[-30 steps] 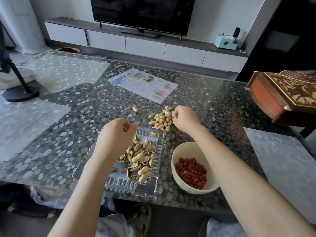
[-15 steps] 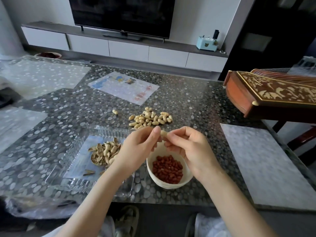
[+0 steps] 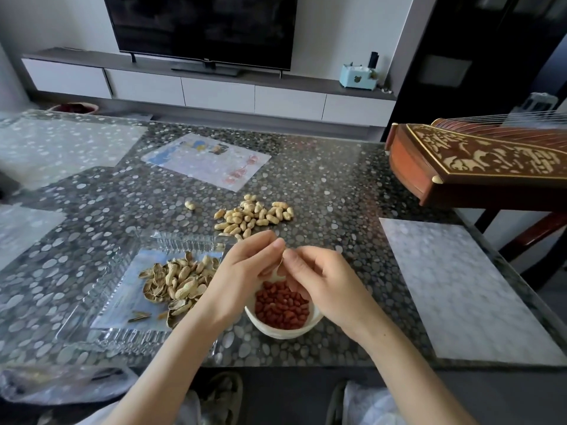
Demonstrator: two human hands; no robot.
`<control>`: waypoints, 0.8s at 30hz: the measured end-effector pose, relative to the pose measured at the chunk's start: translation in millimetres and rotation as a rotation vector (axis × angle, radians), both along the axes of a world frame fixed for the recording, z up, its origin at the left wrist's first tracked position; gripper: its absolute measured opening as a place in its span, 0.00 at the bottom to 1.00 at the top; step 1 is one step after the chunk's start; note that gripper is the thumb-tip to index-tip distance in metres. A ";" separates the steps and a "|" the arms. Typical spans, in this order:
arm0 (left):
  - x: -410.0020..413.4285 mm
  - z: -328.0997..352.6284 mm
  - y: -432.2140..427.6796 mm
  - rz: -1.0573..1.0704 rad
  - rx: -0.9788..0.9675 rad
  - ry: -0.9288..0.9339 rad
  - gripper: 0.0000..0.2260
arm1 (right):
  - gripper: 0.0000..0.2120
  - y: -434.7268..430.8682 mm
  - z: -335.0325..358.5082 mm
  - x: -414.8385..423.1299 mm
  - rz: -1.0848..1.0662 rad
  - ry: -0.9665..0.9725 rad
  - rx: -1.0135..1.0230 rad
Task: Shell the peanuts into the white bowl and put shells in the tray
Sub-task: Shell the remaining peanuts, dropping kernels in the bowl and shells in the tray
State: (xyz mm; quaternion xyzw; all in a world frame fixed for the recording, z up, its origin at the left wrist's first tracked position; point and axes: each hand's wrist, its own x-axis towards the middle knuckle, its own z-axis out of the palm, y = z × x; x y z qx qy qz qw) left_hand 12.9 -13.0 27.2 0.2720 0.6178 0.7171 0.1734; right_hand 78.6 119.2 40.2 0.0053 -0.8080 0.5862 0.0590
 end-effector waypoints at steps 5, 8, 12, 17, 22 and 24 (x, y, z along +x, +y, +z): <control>2.5 -0.8 5.1 -0.024 0.045 -0.016 0.15 | 0.15 0.2 4.3 2.1 0.026 0.011 -0.062; 4.4 -3.7 9.9 -0.007 0.007 -0.006 0.15 | 0.15 -1.9 7.4 2.9 -0.034 0.032 -0.078; 8.4 -6.4 14.1 -0.006 -0.022 0.029 0.14 | 0.17 -7.1 3.8 1.3 -0.129 0.057 -0.012; 7.2 -6.1 13.2 0.003 -0.034 0.018 0.13 | 0.16 -9.6 0.8 -0.1 -0.182 0.050 0.007; 8.5 -6.6 12.4 -0.004 -0.008 -0.031 0.14 | 0.17 -12.0 -4.3 -0.7 -0.207 0.053 -0.002; 11.1 -4.2 14.5 -0.005 0.074 -0.134 0.14 | 0.15 -15.0 -3.3 -0.7 -0.198 0.074 -0.075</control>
